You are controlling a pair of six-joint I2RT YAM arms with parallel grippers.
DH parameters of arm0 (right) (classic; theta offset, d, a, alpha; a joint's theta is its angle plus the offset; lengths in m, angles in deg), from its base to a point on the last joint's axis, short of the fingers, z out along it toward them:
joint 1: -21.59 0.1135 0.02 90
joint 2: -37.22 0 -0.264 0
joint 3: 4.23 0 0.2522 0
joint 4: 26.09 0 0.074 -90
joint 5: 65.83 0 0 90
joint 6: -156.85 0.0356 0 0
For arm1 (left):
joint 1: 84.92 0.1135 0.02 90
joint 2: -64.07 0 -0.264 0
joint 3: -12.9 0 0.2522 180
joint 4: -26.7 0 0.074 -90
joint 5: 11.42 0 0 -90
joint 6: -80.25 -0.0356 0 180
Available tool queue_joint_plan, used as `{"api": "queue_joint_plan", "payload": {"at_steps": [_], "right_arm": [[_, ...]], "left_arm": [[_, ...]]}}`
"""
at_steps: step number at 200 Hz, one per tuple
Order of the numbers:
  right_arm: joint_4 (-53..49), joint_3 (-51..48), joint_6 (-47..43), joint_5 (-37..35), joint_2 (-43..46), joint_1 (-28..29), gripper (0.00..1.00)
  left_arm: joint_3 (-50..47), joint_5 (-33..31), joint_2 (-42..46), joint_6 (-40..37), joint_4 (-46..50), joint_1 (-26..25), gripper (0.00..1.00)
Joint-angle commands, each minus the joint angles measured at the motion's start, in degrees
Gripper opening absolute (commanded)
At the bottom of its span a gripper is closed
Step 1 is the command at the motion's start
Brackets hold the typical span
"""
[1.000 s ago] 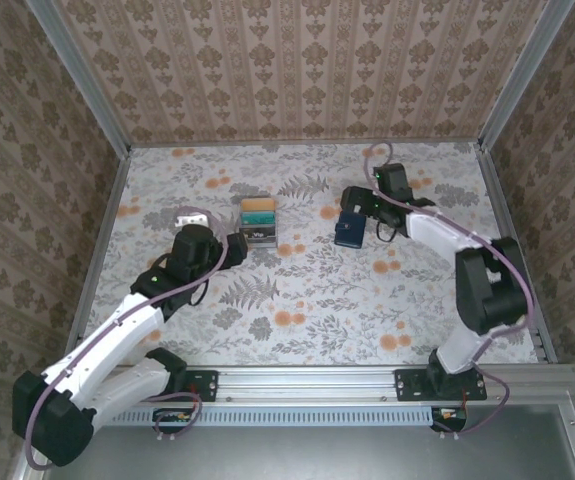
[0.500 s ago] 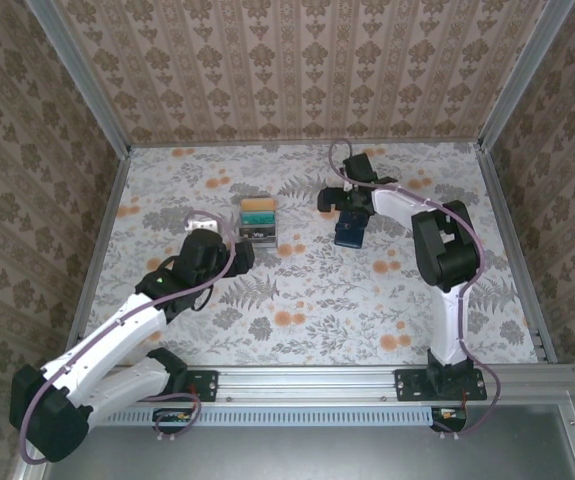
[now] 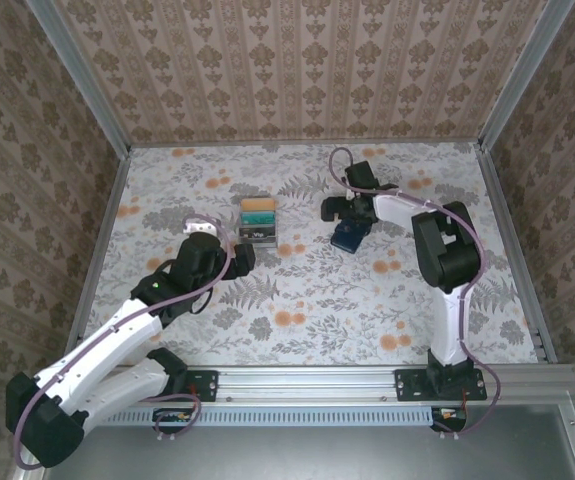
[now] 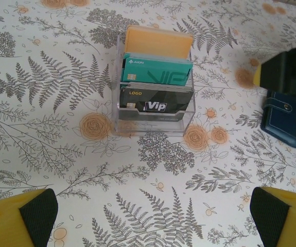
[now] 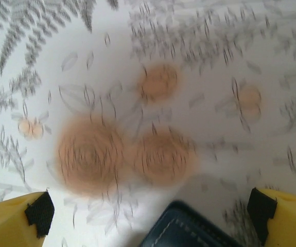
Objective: Take the credit cards out of the card holder
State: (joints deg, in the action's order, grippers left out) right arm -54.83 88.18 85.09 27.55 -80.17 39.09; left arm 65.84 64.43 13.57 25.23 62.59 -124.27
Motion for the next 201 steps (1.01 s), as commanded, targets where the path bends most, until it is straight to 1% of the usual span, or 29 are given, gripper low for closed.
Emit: {"api": "queue_joint_plan", "payload": {"at_steps": [1,44,63,87,108,121,137,149,169,182,201], "right_arm": [[0.18,-6.53,3.64,1.0,6.25,1.83,1.0],[2.37,-18.97,7.97,-1.74,16.19,7.99,1.0],[3.89,-24.19,9.72,-3.58,19.89,12.67,1.0],[5.25,-28.33,12.75,-6.24,22.68,19.29,1.0],[5.58,-29.17,14.37,-8.04,23.49,24.8,1.0],[4.07,-28.47,14.27,-11.04,24.08,27.4,1.0],[0.06,-26.97,13.03,-16.44,25.64,29.07,1.0],[-2.73,-25.83,10.89,-20.46,27.22,29.32,1.0],[-6.42,-23.21,5.04,-25.09,27.85,28.97,0.95],[-8.81,-19.99,0.57,-24.96,25.9,27.96,0.82],[-12.48,-14.86,-3.44,-24.24,21.4,25.58,0.71]], "left_arm": [[-0.66,-0.16,0.19,1.16,-0.08,-0.46,1.0],[-1.74,-0.02,0.29,1.93,-0.2,-0.55,1.0],[-2.34,0.13,0.62,2.08,-0.4,-0.64,1.0],[-2.89,0.01,0.67,2.2,-0.47,-0.74,1.0],[-3.24,-0.16,0.72,2.37,-0.42,-1.03,1.0],[-3.41,-0.03,0.59,2.33,-0.33,-1.14,1.0],[-3.28,-0.48,0.12,3.3,0.9,-1.18,1.0],[-2.68,-1.29,-0.64,4.29,2.74,-1.28,1.0],[-2.73,-1.04,-1.53,5.01,3.32,-1.8,1.0],[-3.46,-0.41,-1.55,5.05,1.8,-2.47,1.0],[-4.08,0.08,-1.79,5.4,0.38,-3.19,1.0]]}}
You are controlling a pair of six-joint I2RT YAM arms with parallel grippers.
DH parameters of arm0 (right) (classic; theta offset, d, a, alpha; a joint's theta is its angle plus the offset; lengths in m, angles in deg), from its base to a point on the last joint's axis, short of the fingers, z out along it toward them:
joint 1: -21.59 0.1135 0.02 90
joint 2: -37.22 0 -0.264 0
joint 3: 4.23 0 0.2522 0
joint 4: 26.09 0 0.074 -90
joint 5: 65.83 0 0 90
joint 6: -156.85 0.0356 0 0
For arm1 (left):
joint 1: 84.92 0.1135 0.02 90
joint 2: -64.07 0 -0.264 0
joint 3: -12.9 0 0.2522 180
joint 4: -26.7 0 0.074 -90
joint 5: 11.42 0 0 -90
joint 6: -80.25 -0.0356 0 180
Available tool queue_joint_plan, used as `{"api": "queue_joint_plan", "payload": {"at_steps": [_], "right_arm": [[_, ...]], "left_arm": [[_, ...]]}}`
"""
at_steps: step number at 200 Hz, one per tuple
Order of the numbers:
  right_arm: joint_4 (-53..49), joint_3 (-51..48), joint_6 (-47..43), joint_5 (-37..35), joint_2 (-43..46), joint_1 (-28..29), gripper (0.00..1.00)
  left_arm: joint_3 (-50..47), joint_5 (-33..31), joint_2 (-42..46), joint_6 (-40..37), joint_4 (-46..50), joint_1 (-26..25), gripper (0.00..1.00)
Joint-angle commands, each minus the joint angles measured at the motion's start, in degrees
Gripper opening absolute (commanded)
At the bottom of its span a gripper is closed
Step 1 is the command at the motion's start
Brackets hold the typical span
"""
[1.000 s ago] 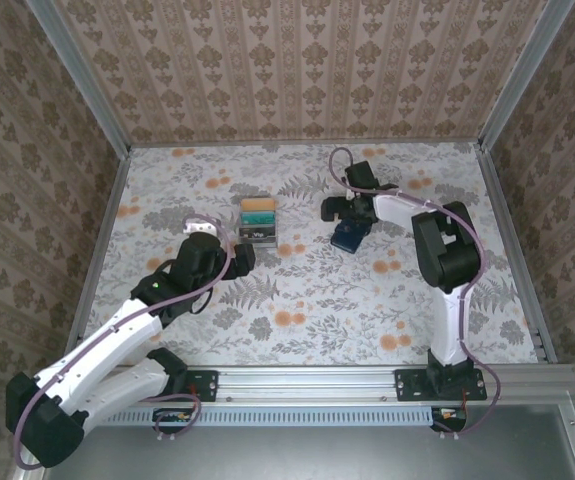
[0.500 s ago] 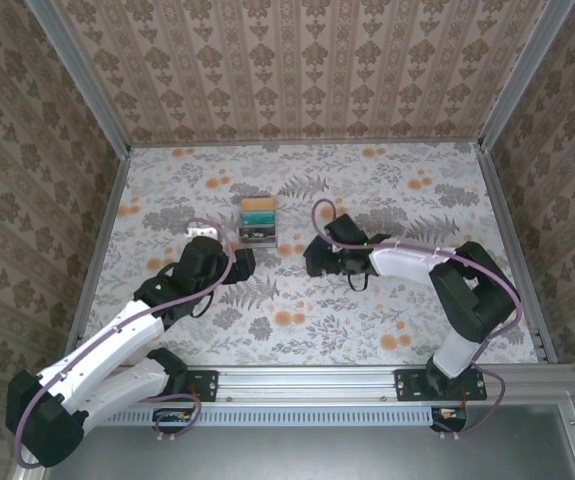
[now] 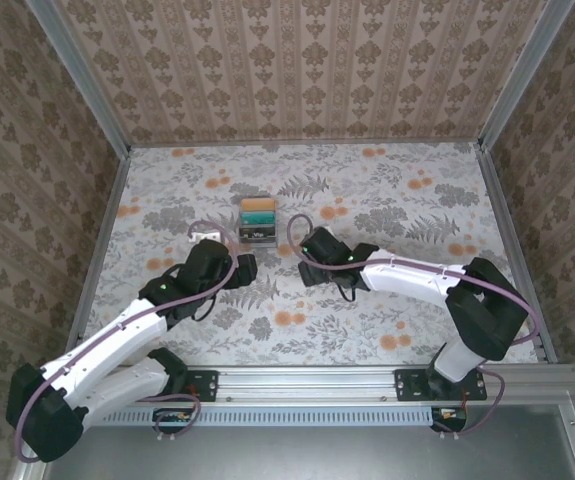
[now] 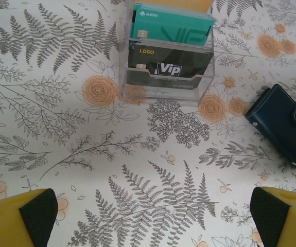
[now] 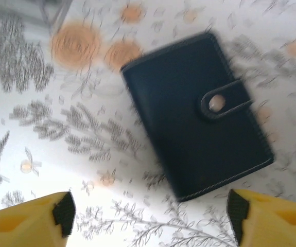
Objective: Take the credit cards out of the card holder
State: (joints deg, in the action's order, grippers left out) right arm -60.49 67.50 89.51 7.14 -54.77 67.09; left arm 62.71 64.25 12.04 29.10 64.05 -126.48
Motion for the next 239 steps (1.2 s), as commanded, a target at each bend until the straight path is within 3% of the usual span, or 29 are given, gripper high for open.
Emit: {"api": "queue_joint_plan", "payload": {"at_steps": [1,38,195,239], "right_arm": [[-6.93,6.0,-7.96,-3.81,-4.21,-2.51,0.71],[-9.49,12.56,-13.0,-1.0,-10.67,-6.12,0.56],[-10.56,17.85,-15.76,1.72,-20.91,-9.99,0.55],[-10.45,17.76,-16.55,3.11,-21.69,-9.99,0.28]], "left_arm": [[-0.97,0.3,-0.31,1.51,-1.09,-1.07,1.0],[-0.14,0.83,-1.06,0.57,-0.85,-2.18,1.0],[0.35,0.87,-0.63,-0.53,0.06,-2.91,1.0],[0.46,1.01,-0.62,-0.6,0.16,-2.92,1.0]]}}
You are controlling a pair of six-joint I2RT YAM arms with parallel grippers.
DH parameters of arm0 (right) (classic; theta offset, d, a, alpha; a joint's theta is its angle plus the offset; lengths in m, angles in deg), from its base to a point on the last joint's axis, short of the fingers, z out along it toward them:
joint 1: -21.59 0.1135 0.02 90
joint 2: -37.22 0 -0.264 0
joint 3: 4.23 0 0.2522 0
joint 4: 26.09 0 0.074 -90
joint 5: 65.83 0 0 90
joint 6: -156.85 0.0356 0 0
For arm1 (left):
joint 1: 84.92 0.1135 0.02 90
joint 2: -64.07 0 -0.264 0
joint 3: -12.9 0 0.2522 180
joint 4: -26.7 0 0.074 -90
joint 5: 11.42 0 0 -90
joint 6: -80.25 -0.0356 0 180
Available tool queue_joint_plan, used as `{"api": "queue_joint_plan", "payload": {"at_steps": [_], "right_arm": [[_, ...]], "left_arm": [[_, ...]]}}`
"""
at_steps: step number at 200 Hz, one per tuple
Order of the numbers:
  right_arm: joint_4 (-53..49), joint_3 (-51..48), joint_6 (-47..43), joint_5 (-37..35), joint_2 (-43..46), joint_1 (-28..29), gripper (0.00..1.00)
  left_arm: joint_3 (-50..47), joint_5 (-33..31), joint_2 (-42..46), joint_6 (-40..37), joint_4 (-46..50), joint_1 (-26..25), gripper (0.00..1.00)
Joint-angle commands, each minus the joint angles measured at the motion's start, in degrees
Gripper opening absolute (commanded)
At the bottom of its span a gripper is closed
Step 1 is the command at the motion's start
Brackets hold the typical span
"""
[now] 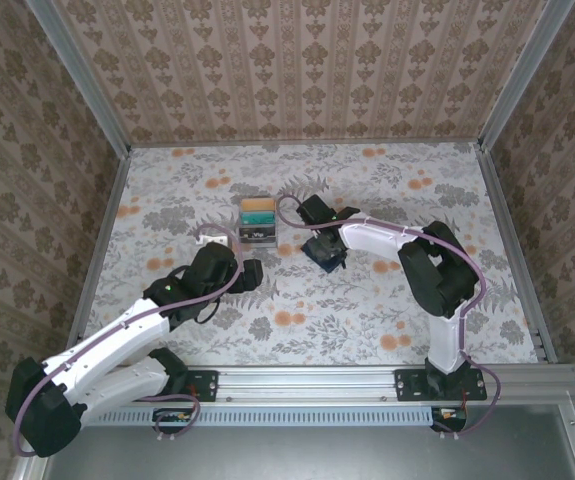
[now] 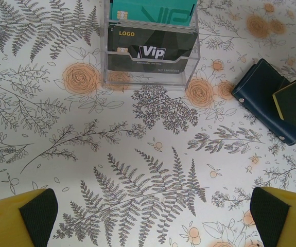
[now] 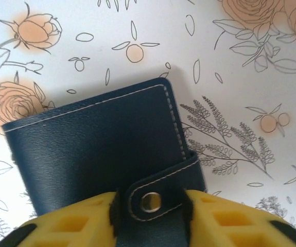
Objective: Take the credit cards out of the card holder
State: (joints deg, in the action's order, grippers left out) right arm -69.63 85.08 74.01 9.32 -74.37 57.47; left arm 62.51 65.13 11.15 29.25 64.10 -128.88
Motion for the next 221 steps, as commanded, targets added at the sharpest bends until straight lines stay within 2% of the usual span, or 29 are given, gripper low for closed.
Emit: {"api": "queue_joint_plan", "payload": {"at_steps": [1,22,38,50,94,127,182,207,221], "right_arm": [[-1.32,0.2,-1.07,0.95,-2.07,-0.37,0.28],[-1.33,-0.12,-1.02,1.45,-1.76,-0.37,0.13],[0.5,-0.65,-0.83,1.58,-1.0,-0.37,0.1],[0.6,-0.96,-0.45,1.98,-0.23,-0.37,0.0],[0.05,-3.65,6.24,8.89,5.48,0.11,0.0],[1.43,-8.0,13.56,14.51,10.88,0.89,0.0],[5.51,-16.21,25.03,19.05,15.9,4.16,0.0],[8.09,-17.95,26.82,18.77,16.51,5.86,0.0],[9.25,-18.22,27.56,19.27,16.05,6.16,0.0]], "left_arm": [[0.64,0.12,0.28,-0.76,0.1,-0.51,1.0],[0.7,0.23,0.23,-0.82,0.05,-0.57,1.0],[0.75,0.26,0.23,-1.01,-0.08,-0.59,1.0],[0.7,0.38,0.18,-1.02,-0.17,-0.59,1.0],[-0.21,3.77,-0.23,-0.78,-3.1,-0.6,1.0],[-0.85,8.5,-2.51,0.69,-8.08,-0.64,0.91],[-0.77,15.81,-12.09,5.12,-18.88,-2.18,0.47],[-0.31,17.6,-18.09,8.06,-24.42,-3.49,0.15],[0.0,18.54,-21.73,9.82,-27.71,-4.16,0.03]]}}
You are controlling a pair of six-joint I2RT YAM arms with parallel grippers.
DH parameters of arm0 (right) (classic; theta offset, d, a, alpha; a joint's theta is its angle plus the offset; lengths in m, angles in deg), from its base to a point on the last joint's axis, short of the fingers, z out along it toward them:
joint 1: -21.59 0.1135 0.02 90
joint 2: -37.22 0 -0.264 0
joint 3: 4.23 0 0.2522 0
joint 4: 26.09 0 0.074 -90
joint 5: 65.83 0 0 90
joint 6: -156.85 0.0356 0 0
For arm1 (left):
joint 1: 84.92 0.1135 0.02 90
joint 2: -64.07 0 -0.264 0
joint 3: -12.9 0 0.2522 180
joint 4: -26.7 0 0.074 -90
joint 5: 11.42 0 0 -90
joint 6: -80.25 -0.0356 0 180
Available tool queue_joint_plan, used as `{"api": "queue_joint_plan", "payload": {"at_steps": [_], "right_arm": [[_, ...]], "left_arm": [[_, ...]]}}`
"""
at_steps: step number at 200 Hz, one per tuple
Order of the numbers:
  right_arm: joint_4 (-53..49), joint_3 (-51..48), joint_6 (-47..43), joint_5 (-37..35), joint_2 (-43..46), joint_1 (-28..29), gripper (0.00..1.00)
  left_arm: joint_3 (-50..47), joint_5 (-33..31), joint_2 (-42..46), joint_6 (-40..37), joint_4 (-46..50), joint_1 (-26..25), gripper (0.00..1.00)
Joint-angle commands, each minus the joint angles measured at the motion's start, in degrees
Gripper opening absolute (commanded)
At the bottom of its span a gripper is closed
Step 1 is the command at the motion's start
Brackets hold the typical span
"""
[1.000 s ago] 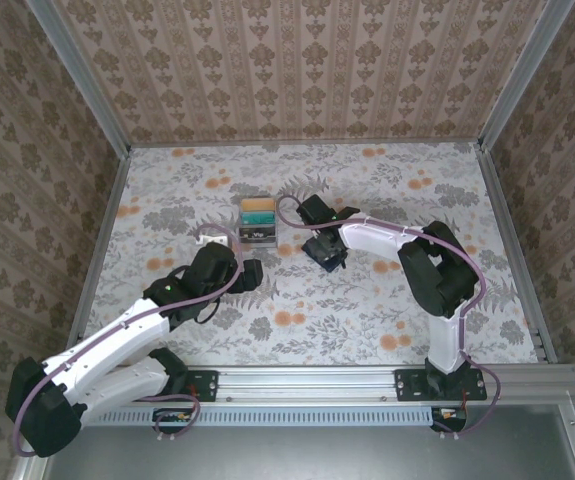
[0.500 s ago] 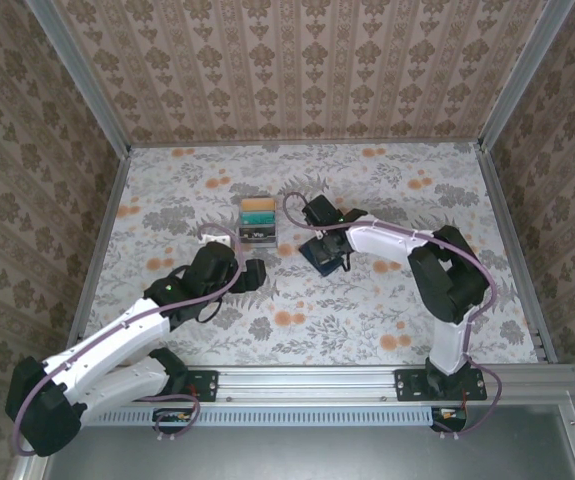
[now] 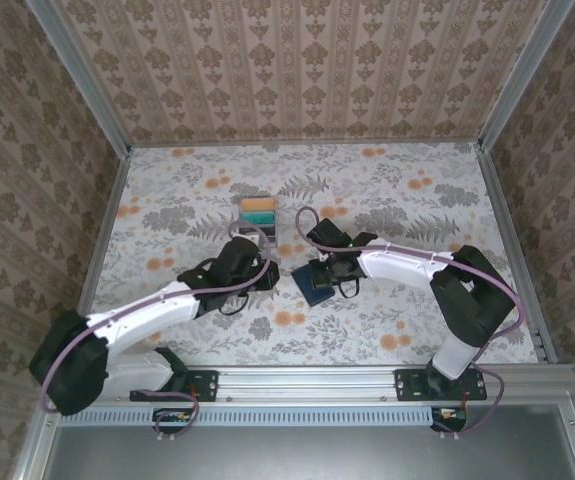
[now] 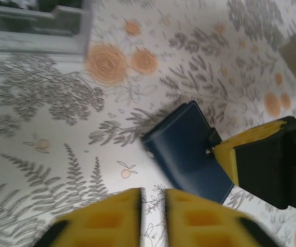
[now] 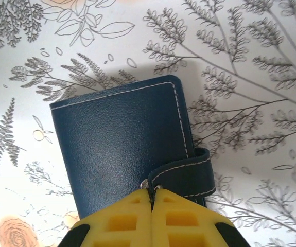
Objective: Take the credit cards out of the card holder
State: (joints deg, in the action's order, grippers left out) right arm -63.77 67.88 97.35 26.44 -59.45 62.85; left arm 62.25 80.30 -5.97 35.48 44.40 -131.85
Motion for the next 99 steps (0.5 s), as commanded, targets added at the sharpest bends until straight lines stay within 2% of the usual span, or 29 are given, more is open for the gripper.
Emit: {"api": "queue_joint_plan", "payload": {"at_steps": [1,43,99], "right_arm": [[3.46,-1.03,4.26,2.23,1.08,0.81,0.0],[5.39,-1.35,5.09,2.86,0.41,1.19,0.0],[5.46,-2.43,5.16,2.07,2.89,1.12,0.0]], "left_arm": [[0.26,3.42,-4.9,3.79,-8.27,-1.21,0.02],[2.2,5.77,-16.01,7.95,-16.13,-2.16,0.0],[5.81,4.67,-25.68,10.81,-15.64,-3.12,0.0]]}}
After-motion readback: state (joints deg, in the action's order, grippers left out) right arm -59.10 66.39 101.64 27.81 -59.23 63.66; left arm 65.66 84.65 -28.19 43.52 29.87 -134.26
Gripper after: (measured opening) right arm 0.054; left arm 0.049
